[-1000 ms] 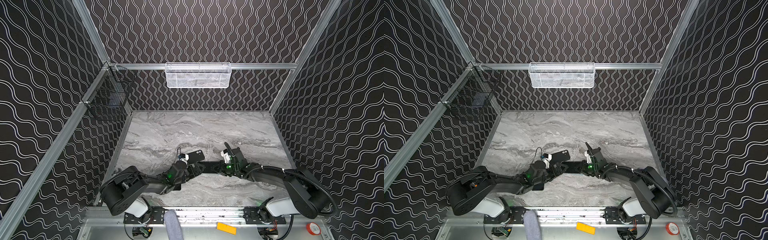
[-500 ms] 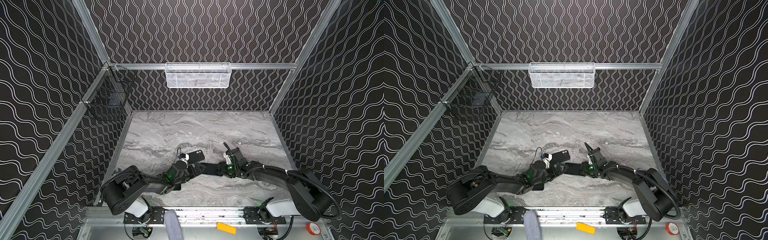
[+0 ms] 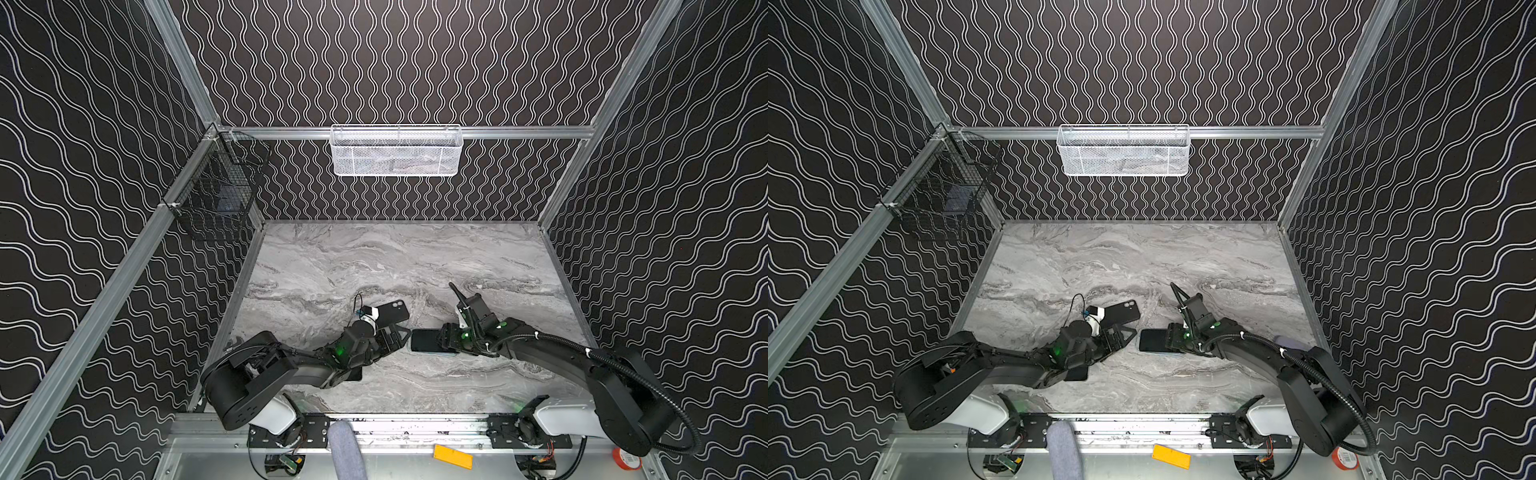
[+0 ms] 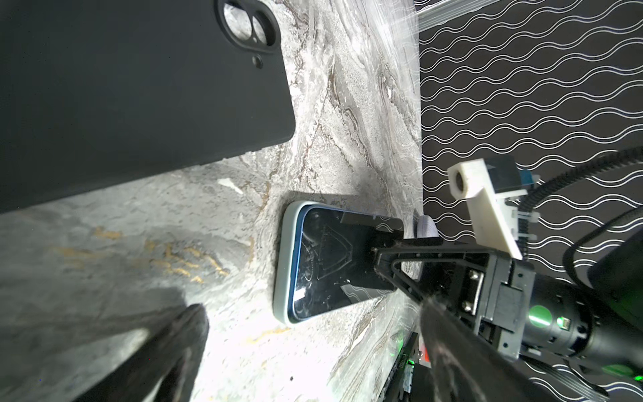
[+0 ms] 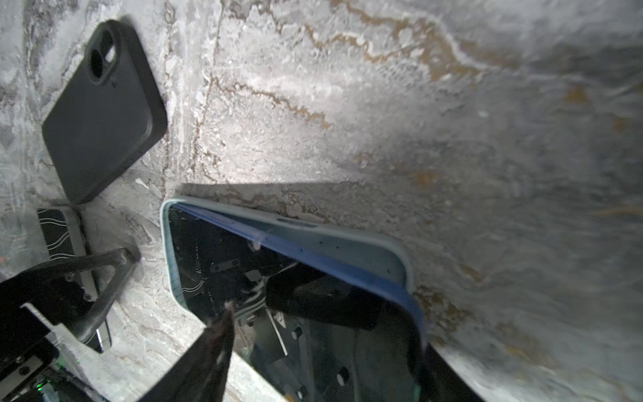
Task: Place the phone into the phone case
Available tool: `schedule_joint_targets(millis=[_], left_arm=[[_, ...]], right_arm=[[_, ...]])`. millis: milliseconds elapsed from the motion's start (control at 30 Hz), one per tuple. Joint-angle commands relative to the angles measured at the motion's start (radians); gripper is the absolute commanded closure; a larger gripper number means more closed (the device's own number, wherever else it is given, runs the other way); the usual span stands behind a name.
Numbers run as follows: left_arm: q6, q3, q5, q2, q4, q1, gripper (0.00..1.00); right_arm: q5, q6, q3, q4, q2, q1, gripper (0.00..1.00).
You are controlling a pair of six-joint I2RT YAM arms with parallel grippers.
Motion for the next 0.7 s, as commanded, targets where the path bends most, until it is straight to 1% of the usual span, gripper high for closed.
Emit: schedule_joint_targets(millis=[0,200,433,567,667], left_arm=[[0.008,0.009,-0.002,-0.004,0.011,-0.001,0.01],[0.005,0.008,0.001,0.002,0.022,-0.002,0.01],[0.014,0.018,0.014,0.02,0.031,-0.002,0.01],[0.06,0.072,0.049,0.034,-0.054,-0.001,0.01],[0.065,0.077,0.042,0.03,-0.062,-0.001,0.01]], right_arm=[[0.059,-0.034,0.027,-0.063,-0.007,0.001,0.29],[0.091,-0.064,0.068,-0.103,0.013,0.002,0.28],[0.118,-0.051,0.06,-0.117,-0.001,0.003,0.29],[0.137,-0.026,0.055,-0.124,-0.013,0.0,0.29],[0.119,-0.019,0.047,-0.108,-0.03,-0.005,0.31]])
